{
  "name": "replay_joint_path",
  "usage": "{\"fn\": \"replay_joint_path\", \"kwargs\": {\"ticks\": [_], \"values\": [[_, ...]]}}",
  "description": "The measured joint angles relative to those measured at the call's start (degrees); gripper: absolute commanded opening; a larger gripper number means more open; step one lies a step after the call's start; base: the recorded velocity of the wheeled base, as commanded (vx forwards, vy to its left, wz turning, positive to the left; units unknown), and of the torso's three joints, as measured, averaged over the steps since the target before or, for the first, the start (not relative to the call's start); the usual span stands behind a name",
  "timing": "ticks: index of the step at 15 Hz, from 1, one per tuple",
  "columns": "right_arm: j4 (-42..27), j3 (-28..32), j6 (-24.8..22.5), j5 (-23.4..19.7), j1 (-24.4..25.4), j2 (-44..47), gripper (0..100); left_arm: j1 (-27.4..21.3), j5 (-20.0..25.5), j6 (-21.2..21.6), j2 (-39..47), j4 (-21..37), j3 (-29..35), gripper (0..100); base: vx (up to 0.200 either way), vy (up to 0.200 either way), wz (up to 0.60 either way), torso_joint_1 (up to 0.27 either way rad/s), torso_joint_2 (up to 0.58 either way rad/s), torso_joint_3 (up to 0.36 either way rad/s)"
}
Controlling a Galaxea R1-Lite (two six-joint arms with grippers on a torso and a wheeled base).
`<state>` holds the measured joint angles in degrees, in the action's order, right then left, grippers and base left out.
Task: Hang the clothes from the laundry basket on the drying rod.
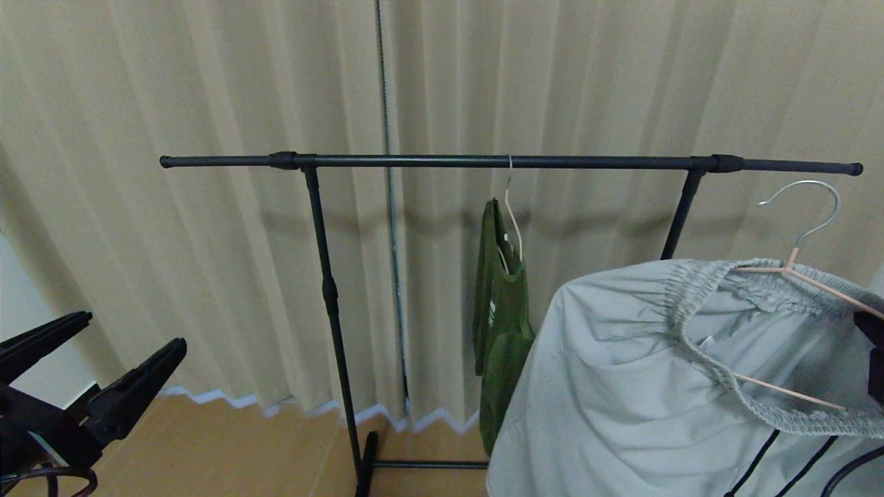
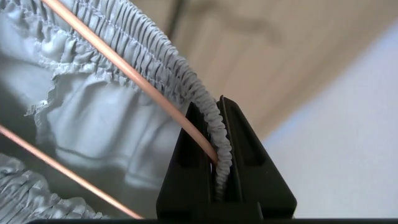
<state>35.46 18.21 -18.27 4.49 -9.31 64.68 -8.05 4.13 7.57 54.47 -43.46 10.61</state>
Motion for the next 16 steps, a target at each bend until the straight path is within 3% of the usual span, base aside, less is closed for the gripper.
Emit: {"fn": "replay_joint_path", "kwargs": {"ticks": [6, 16], "values": [[0.26, -3.45, 0.49, -0.11, -4.30, -1.84, 0, 0.28, 0.65, -0.07, 0.00, 0.00, -0.13, 100, 0.000, 0.000, 0.00, 0.000, 0.00, 0.000], [1.27, -3.63, 0.11, 0.09, -9.16, -2.84, 0, 1.49, 0.62, 0.06, 0.51, -0.04, -0.66, 100, 0.000, 0.000, 0.00, 0.000, 0.00, 0.000]]}}
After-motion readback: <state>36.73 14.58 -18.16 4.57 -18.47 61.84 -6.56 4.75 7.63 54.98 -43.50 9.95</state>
